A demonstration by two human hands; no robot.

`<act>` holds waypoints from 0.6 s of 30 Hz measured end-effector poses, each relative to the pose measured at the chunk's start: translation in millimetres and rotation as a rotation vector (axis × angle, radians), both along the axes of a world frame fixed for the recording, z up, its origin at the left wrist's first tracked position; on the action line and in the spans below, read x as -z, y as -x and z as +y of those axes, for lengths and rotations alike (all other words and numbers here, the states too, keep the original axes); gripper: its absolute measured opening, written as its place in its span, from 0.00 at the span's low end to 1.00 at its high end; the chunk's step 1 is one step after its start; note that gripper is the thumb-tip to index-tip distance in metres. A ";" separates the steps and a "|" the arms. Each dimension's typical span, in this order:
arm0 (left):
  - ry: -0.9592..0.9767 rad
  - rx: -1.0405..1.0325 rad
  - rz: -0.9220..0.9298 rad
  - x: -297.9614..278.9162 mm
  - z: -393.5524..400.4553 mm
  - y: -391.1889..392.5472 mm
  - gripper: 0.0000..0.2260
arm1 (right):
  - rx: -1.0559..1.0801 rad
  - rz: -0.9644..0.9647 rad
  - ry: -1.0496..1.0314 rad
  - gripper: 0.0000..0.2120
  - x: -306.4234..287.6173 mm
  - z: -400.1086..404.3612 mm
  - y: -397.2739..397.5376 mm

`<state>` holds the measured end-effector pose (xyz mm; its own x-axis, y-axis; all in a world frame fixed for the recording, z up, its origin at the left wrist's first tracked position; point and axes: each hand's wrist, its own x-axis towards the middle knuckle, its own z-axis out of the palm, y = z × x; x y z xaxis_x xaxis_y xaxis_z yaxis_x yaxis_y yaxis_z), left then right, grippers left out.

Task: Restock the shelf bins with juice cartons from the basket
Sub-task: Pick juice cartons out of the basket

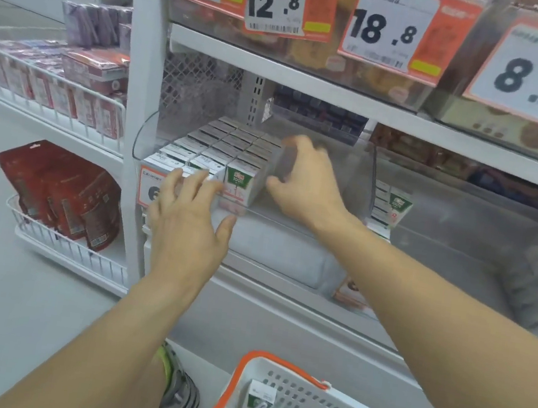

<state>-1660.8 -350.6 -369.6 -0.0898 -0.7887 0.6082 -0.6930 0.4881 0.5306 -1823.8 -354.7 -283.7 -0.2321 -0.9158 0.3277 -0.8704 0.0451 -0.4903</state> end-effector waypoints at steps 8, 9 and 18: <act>-0.038 0.637 0.041 -14.2 99.2 67.4 0.07 | -0.015 -0.221 0.316 0.07 49.6 212.8 47.6; -0.147 0.696 -0.050 -1.5 112.7 78.3 0.08 | 0.042 -0.247 0.273 0.08 70.4 229.6 58.8; -0.647 0.848 -0.665 130.2 184.7 104.5 0.06 | 0.148 -0.338 -0.479 0.06 229.6 339.8 134.4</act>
<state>-1765.2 -165.9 -499.8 -0.8538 -0.4693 -0.2253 -0.5140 0.6913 0.5079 -1958.2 -14.9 -513.4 -0.3876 -0.8933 -0.2276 -0.6375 0.4381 -0.6337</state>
